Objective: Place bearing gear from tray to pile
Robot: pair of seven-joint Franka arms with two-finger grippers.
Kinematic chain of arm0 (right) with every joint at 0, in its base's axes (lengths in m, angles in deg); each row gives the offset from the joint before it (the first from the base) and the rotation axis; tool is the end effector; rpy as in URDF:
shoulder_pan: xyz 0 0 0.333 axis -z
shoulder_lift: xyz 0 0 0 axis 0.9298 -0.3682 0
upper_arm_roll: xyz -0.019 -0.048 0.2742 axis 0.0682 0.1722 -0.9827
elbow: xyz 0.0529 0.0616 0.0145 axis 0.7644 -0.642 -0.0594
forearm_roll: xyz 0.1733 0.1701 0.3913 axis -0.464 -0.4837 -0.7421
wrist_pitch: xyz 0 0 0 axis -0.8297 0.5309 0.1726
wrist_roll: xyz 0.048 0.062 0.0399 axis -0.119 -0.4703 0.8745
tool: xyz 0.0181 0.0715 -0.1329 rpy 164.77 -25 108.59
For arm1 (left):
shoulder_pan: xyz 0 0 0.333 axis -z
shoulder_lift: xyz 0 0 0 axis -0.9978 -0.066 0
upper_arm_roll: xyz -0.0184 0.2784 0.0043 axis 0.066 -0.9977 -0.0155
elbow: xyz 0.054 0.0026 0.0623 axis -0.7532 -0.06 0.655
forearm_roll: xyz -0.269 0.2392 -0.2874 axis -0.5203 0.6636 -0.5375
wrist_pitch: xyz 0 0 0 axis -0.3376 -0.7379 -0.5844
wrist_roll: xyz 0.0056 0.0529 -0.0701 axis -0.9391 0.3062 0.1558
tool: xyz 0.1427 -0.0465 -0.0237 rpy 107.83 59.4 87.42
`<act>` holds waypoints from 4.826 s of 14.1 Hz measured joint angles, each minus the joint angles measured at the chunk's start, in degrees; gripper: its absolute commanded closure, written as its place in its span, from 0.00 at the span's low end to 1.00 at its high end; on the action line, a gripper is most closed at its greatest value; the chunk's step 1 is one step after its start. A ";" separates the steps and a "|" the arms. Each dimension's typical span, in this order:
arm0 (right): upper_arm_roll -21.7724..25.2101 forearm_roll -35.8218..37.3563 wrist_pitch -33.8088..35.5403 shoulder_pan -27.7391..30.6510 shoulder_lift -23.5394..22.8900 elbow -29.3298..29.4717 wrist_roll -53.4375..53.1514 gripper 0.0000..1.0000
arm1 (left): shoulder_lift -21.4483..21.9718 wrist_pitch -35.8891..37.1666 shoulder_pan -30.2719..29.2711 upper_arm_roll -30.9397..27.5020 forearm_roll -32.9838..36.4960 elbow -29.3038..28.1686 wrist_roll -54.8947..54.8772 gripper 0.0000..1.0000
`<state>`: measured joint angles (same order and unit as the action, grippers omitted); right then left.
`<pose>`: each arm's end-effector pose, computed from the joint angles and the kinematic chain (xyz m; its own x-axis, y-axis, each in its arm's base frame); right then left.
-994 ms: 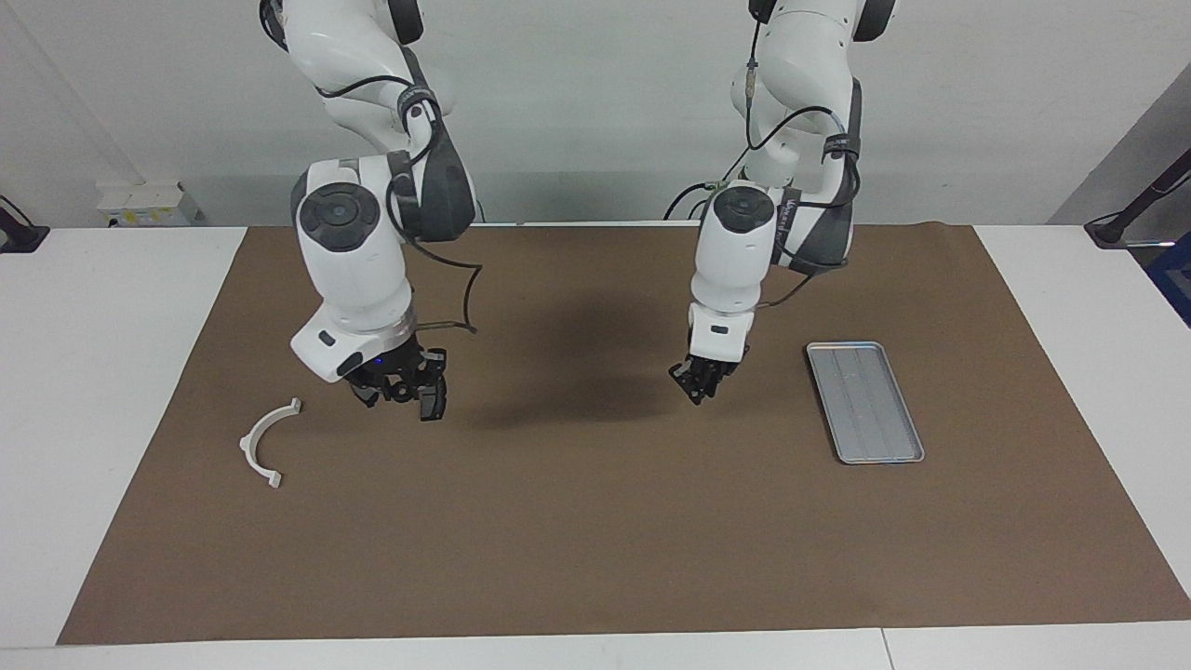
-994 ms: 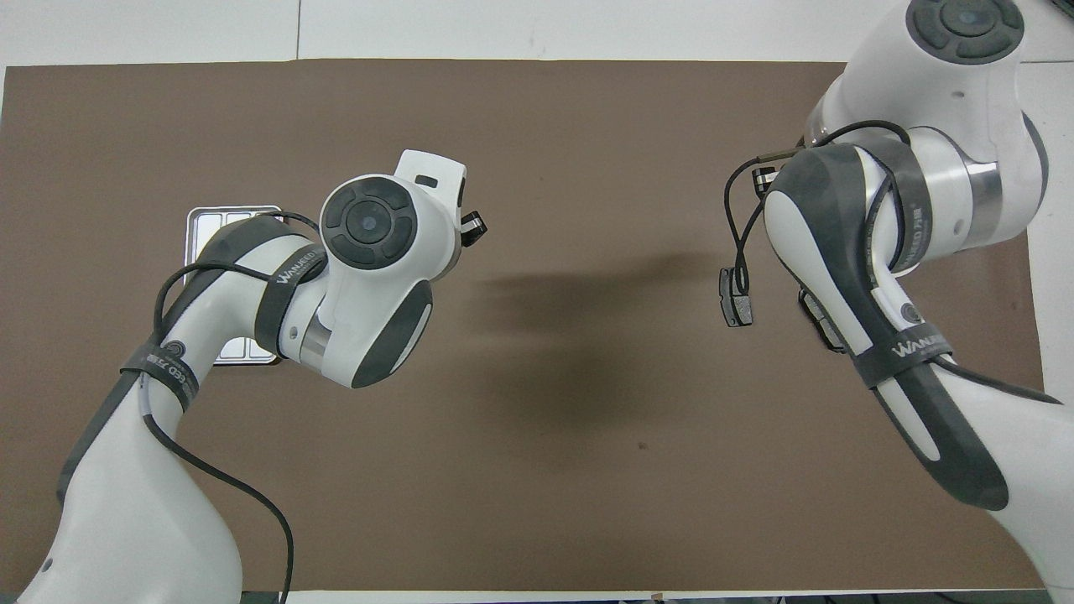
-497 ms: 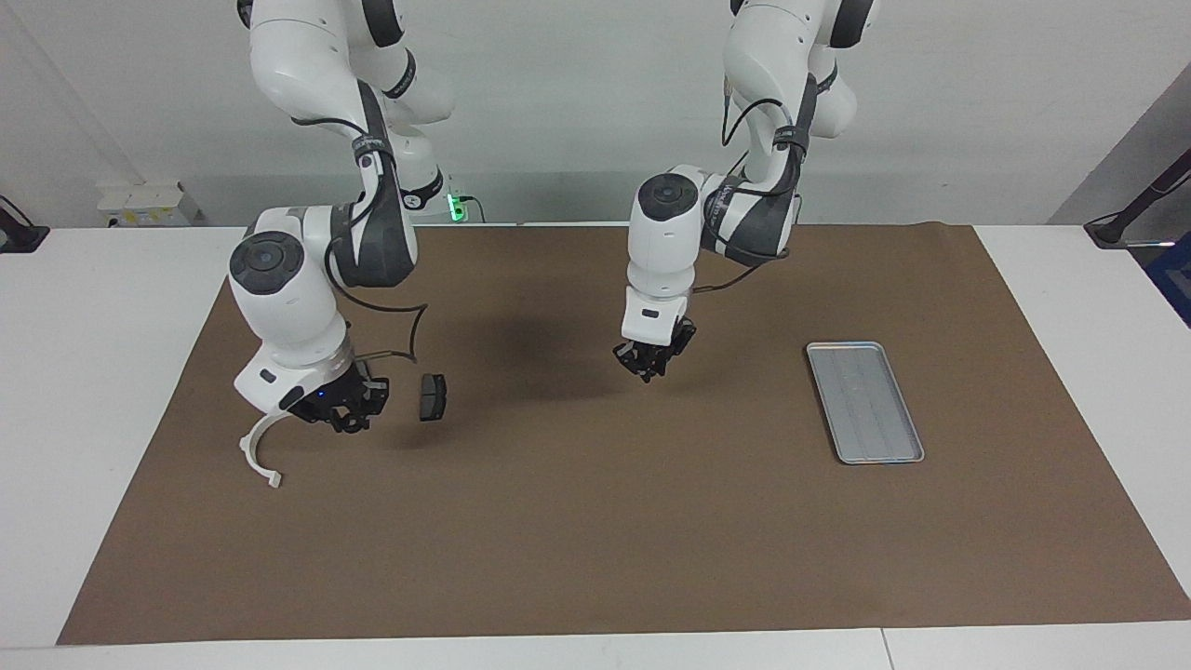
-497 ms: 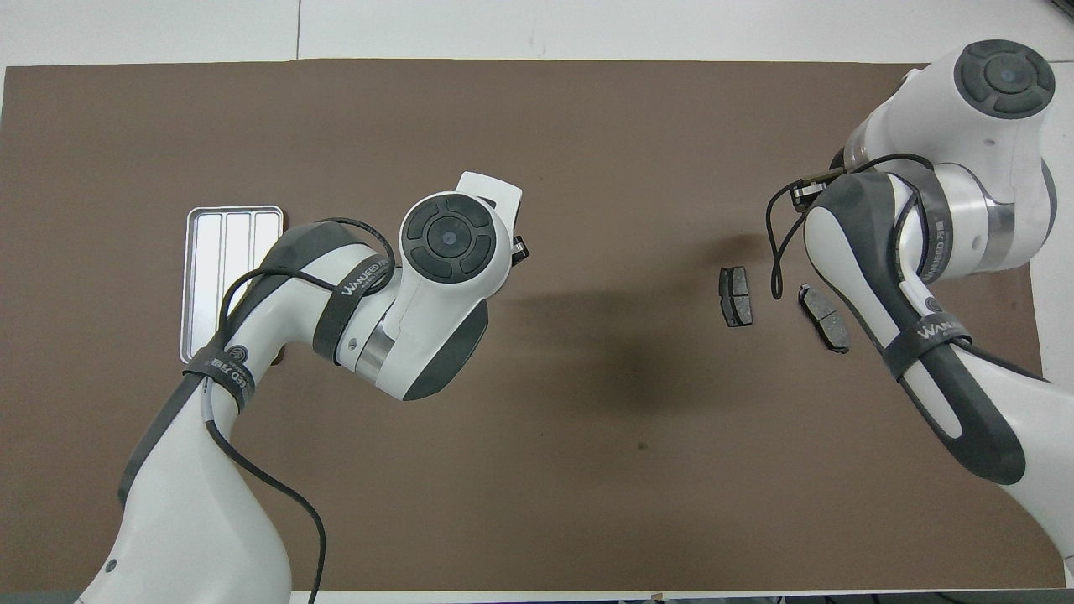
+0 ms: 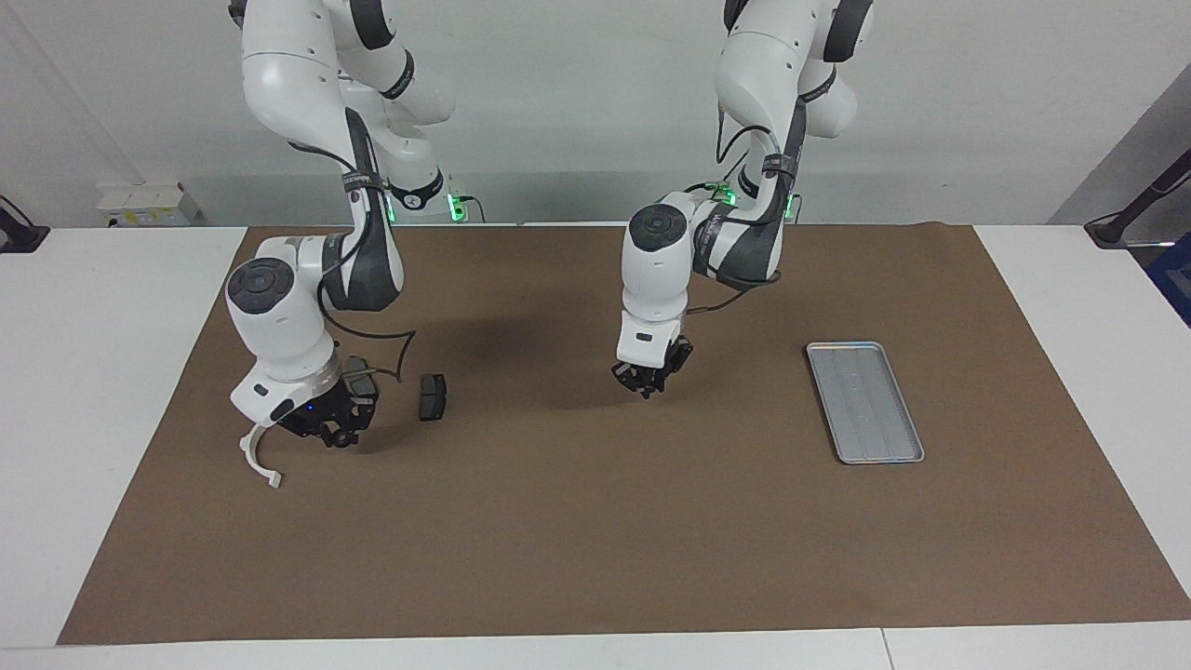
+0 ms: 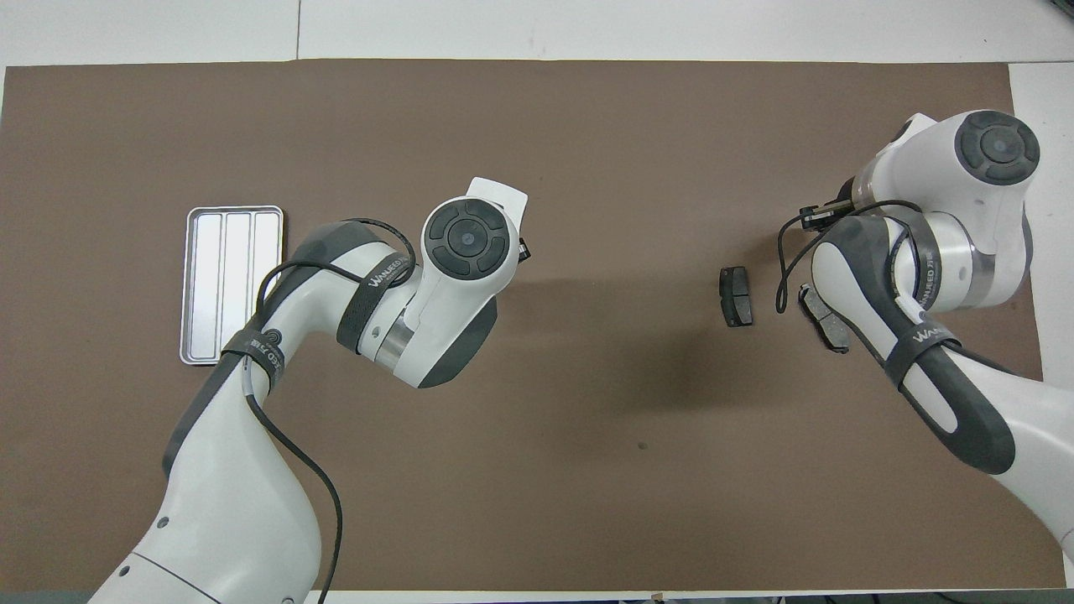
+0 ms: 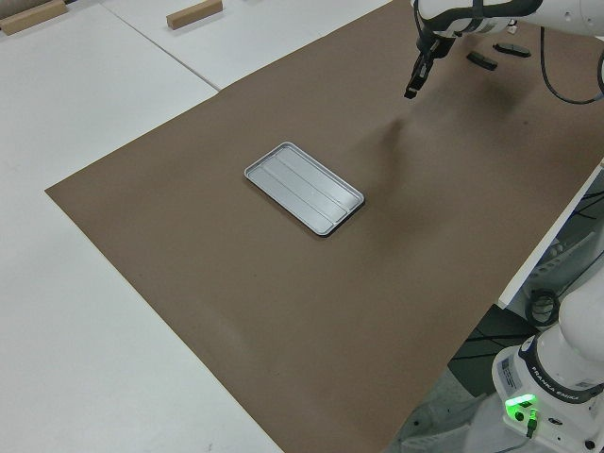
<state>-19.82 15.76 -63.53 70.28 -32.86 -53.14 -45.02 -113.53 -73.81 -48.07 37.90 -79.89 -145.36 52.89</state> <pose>0.6917 -0.0152 0.2062 0.9870 0.1438 0.0711 0.1380 -0.9871 0.0815 0.5847 -0.4045 0.2273 0.9258 0.3614 0.1111 0.3642 -0.9313 -0.0052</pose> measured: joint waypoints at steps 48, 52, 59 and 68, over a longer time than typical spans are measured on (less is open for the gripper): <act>-2.16 -1.21 13.01 -13.15 10.65 2.92 -20.48 0.00 | -3.51 -2.65 -7.33 -2.13 3.86 9.88 -9.93 0.00; -2.28 -1.21 13.55 -18.09 10.63 2.86 -31.61 0.00 | 3.46 5.04 -21.33 -1.94 1.86 10.44 -31.91 0.00; -2.37 -1.24 16.14 -25.36 7.91 6.60 -46.01 0.00 | 4.48 6.90 -34.55 -1.92 -5.20 9.74 -58.66 0.00; -2.39 -2.35 15.93 -31.71 -1.60 14.76 -57.34 0.00 | 12.53 17.49 -34.19 -1.24 -5.21 9.97 -58.66 0.00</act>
<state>-22.21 13.41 -47.60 38.57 -34.46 -38.39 -102.35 -101.00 -56.33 -82.26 36.66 -85.10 -135.40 -5.77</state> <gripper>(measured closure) 0.000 0.000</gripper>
